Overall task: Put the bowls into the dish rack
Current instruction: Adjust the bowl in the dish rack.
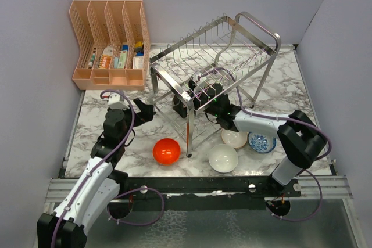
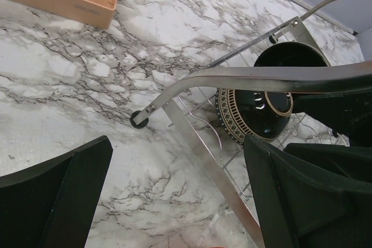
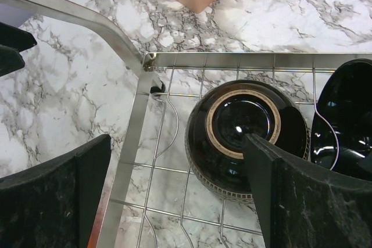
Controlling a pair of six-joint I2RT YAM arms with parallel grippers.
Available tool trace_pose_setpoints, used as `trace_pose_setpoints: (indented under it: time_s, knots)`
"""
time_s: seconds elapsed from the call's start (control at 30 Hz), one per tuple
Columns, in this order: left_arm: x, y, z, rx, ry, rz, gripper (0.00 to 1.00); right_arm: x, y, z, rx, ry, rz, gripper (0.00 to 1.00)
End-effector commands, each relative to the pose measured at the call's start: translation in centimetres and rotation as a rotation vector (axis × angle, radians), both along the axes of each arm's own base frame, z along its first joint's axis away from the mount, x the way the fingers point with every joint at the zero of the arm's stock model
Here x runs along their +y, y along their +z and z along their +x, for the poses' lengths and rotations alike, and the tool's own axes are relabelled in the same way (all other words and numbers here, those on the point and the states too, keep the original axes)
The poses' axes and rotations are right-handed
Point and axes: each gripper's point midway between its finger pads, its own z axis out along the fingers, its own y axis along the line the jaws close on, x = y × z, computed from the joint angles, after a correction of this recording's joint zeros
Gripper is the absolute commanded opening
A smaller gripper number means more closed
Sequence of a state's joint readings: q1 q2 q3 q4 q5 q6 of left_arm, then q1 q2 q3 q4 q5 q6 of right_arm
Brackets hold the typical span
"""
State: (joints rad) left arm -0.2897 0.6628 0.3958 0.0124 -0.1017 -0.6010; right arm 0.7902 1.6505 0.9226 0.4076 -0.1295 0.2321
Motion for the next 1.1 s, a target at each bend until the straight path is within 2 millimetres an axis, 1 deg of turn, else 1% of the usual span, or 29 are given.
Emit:
trace_pose_setpoints:
  time_s: [0.0, 0.1, 0.2, 0.37, 0.5, 0.63, 0.73, 0.87, 1.07]
  knots:
    - [-1.0, 2.6, -0.3, -0.055, -0.037, -0.082, 0.99, 0.6, 3.5, -0.7, -0.05, 0.046, 0.071, 0.94]
    - [-1.5, 3.2, -0.5, -0.068, -0.059, -0.117, 0.99, 0.6, 2.9, -0.3, -0.026, 0.027, 0.068, 0.95]
    - [-1.6, 3.5, -0.8, -0.07, -0.061, -0.129, 0.99, 0.8, 2.5, -0.3, -0.009, 0.026, 0.071, 0.95]
    - [-1.4, 4.3, -1.4, -0.084, -0.063, -0.135, 0.99, 0.2, 2.9, -0.8, -0.014, 0.02, 0.071, 0.95]
    - [-1.7, 4.9, -1.8, -0.092, -0.08, -0.157, 0.99, 0.3, 3.5, -1.9, -0.009, 0.071, 0.073, 0.95]
    - [-2.9, 5.5, -2.6, -0.104, -0.131, -0.239, 0.99, 0.2, 3.0, -2.7, 0.018, 0.095, 0.072, 0.94]
    - [-3.9, 6.1, -3.3, -0.113, -0.185, -0.307, 0.98, -0.4, 2.7, -2.8, 0.033, 0.066, 0.073, 0.94]
    - [-4.8, 6.5, -3.7, -0.11, -0.222, -0.367, 0.96, -1.2, 2.4, -2.9, 0.066, 0.021, 0.071, 0.93]
    - [-6.0, 6.2, -3.7, -0.084, -0.264, -0.463, 0.94, -1.9, 2.0, -4.0, 0.099, 0.017, 0.086, 0.93]
